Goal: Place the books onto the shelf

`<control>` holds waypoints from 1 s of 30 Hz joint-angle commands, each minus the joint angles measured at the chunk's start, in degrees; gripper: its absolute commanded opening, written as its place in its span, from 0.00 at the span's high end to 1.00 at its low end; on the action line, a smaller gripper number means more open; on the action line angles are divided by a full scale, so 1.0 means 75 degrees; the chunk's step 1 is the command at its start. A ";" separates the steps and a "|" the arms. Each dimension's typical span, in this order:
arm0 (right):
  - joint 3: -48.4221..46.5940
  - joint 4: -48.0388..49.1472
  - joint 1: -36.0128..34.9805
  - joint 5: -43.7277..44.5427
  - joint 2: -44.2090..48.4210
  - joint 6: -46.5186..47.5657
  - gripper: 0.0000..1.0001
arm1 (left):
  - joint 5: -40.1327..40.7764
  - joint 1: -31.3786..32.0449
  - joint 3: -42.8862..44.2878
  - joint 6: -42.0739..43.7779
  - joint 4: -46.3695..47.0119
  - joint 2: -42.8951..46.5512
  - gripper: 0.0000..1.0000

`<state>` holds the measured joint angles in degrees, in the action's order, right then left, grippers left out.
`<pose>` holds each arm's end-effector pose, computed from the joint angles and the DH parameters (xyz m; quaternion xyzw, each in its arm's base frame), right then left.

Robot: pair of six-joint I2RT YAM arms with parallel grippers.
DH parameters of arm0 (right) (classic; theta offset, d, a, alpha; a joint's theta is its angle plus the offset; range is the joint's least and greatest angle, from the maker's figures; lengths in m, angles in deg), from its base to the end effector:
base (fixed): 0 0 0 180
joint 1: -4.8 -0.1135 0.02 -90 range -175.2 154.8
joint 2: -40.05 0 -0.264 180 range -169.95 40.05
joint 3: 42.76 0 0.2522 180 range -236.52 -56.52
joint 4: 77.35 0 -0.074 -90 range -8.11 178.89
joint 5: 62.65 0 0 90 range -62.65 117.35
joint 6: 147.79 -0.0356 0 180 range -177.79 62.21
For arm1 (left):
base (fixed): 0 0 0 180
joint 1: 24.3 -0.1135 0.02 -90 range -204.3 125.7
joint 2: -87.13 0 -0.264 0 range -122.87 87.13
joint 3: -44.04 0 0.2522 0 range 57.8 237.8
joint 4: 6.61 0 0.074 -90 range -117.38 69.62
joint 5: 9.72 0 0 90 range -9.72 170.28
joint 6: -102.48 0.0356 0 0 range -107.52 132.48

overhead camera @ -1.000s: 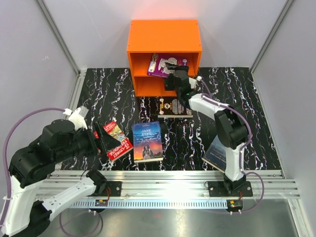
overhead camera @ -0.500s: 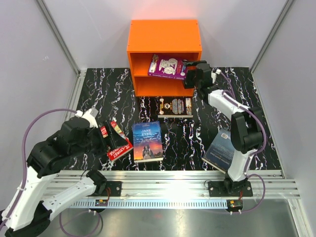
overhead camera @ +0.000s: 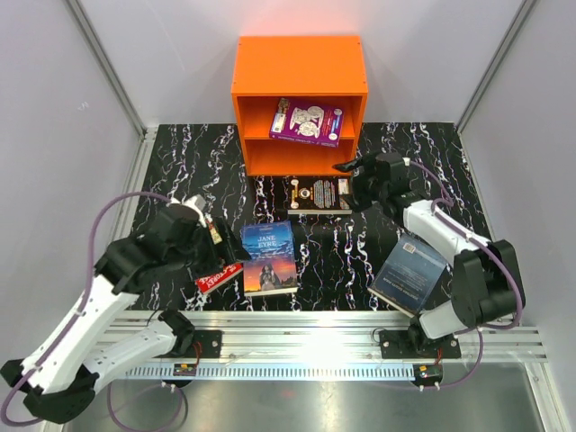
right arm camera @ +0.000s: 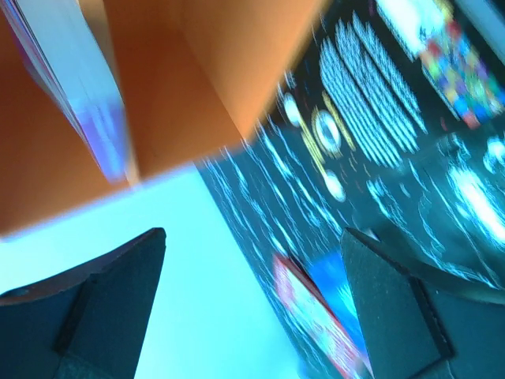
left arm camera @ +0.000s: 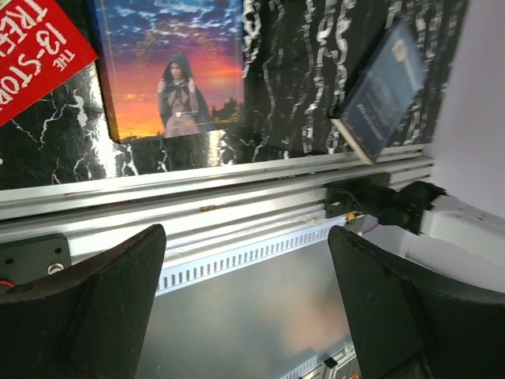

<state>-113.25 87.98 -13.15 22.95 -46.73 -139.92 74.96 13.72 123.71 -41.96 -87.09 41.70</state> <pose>0.3237 0.1077 0.2500 0.4459 0.7467 0.3988 0.2906 0.0917 -0.0758 0.3644 -0.1153 0.9199 -0.2986 0.2264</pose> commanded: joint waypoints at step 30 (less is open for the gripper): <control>0.1318 0.0812 -0.3207 -0.3526 -0.3393 0.2231 0.05 | -0.1596 -0.1215 -0.4204 -0.0206 0.7270 -0.6283 0.01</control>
<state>-106.30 94.52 -34.68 -8.13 -65.90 -125.36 67.99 2.57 101.40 -39.25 -53.43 0.70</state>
